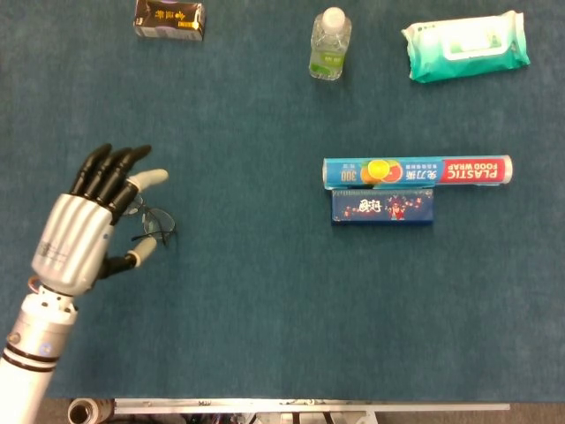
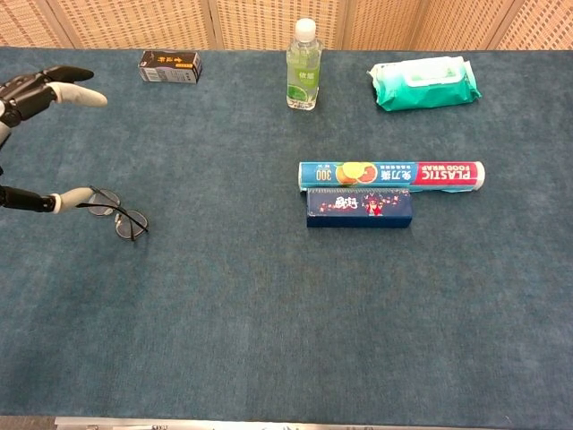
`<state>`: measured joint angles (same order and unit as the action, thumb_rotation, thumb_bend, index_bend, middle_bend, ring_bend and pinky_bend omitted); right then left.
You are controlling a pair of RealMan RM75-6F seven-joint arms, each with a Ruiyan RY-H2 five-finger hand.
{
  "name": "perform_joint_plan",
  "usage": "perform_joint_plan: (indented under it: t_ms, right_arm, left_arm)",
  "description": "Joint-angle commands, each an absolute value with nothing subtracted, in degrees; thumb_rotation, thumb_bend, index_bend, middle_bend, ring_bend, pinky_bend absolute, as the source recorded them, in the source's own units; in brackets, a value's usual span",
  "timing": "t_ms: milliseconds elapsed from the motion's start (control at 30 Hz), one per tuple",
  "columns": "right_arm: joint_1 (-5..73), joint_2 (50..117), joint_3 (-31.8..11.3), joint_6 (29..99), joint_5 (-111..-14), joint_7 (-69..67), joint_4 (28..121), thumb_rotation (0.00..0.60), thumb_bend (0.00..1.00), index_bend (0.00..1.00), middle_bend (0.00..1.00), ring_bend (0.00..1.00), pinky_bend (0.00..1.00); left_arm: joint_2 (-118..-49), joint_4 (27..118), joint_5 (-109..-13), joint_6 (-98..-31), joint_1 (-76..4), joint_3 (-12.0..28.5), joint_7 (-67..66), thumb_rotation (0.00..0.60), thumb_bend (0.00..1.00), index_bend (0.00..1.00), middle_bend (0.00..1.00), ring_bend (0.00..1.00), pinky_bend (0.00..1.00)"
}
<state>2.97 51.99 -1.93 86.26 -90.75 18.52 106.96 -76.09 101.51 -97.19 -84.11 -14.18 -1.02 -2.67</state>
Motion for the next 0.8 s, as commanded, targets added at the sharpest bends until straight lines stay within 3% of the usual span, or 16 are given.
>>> perform_joint_plan:
  t_ms: [33,800]
  right_arm:
    - [2.9,51.9,-2.0,86.4,-90.8,18.4,107.0,0.600,0.04,0.23,0.21,0.18,0.30]
    - [2.6,51.2,-1.9,86.7,-90.8,18.0,107.5,0.600,0.04,0.23,0.21,0.18,0.30]
  left_arm:
    - [-77.8,100.4,-96.9,-83.2,-14.3,-1.1,-3.2,0.600,0.17,0.22,0.11,0.10,0.05]
    - [-84.9,91.3,-91.4,-79.9,-15.7,1.9,-5.4,0.600,0.17,0.22,0.10,0.10,0.05]
